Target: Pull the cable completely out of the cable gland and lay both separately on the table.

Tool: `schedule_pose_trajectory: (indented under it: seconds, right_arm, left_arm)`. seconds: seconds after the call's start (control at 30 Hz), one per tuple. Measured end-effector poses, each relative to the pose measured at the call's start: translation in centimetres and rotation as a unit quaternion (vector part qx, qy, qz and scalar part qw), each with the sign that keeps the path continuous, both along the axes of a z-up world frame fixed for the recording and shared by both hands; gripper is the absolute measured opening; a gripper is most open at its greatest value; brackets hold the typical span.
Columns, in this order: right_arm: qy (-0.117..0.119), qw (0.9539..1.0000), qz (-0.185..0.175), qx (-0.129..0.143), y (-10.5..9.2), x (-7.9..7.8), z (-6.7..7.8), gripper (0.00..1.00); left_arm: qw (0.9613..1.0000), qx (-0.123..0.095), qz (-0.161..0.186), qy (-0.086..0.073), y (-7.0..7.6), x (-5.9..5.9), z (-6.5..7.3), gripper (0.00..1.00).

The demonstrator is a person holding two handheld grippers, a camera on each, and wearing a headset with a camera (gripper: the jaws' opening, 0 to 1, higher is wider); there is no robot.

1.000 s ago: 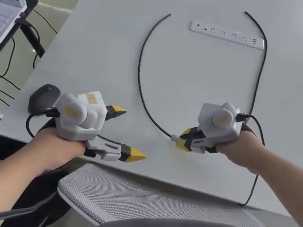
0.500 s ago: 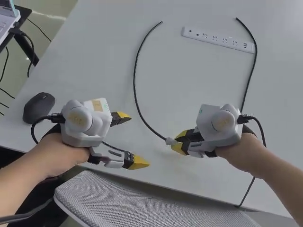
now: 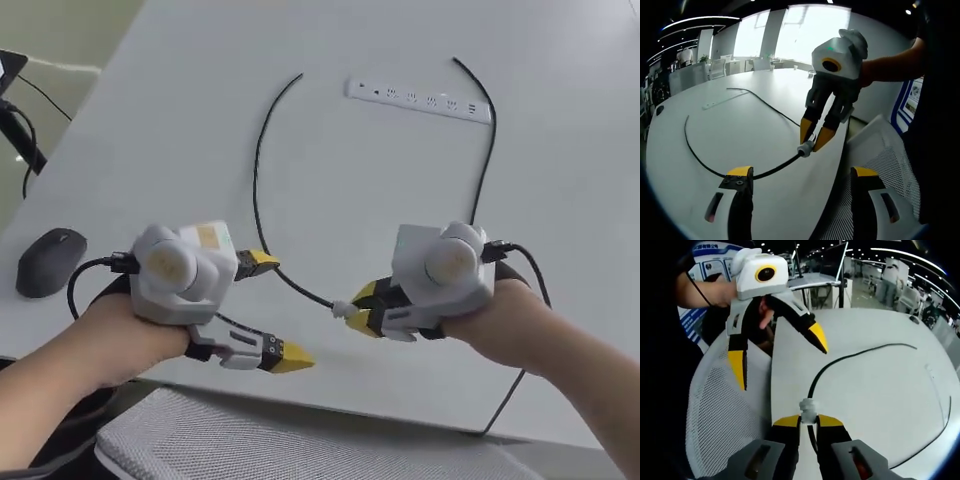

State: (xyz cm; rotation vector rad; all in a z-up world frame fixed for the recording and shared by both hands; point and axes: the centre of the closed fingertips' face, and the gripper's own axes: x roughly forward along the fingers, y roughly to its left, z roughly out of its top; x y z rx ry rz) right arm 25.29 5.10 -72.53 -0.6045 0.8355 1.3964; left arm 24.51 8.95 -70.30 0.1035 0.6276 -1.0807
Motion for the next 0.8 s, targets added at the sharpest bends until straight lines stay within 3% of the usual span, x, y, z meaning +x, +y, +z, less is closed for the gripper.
schedule_pose_trajectory:
  seconds: [0.1,0.17,0.23,0.4,0.53,0.57,0.8]
  right_arm:
    - [-0.003,1.0000,0.003,0.001,0.0,-0.3,0.6,0.06]
    - [-0.020,0.9997,0.008,0.008,0.2,-0.2,1.2,0.06]
    - [-0.015,0.9998,0.009,0.007,0.2,-0.6,1.5,0.06]
    - [-0.024,0.9995,0.021,0.003,0.1,-1.2,2.1,0.06]
    - [-0.032,0.9990,0.031,-0.008,-0.2,-1.6,2.4,0.06]
    - [-0.034,0.9987,0.036,-0.012,-0.3,-1.7,2.4,0.06]
    - [-0.039,0.9980,0.047,-0.016,-0.7,-1.9,3.0,0.06]
  left_arm:
    - [0.9999,-0.009,-0.008,-0.003,-0.6,0.1,0.4,0.79]
    - [0.9998,-0.012,-0.013,-0.003,-0.8,0.2,0.5,0.77]
    - [0.9997,-0.017,-0.016,-0.006,-1.0,0.2,0.9,0.75]
    - [0.9984,-0.047,-0.028,-0.011,-1.9,0.4,1.5,0.64]
    - [0.9980,-0.042,-0.044,-0.014,-2.6,0.1,0.9,0.58]
    - [0.9977,-0.041,-0.050,-0.021,-2.8,0.1,0.9,0.57]
    - [0.9963,-0.054,-0.062,-0.024,-3.7,-0.3,1.2,0.52]
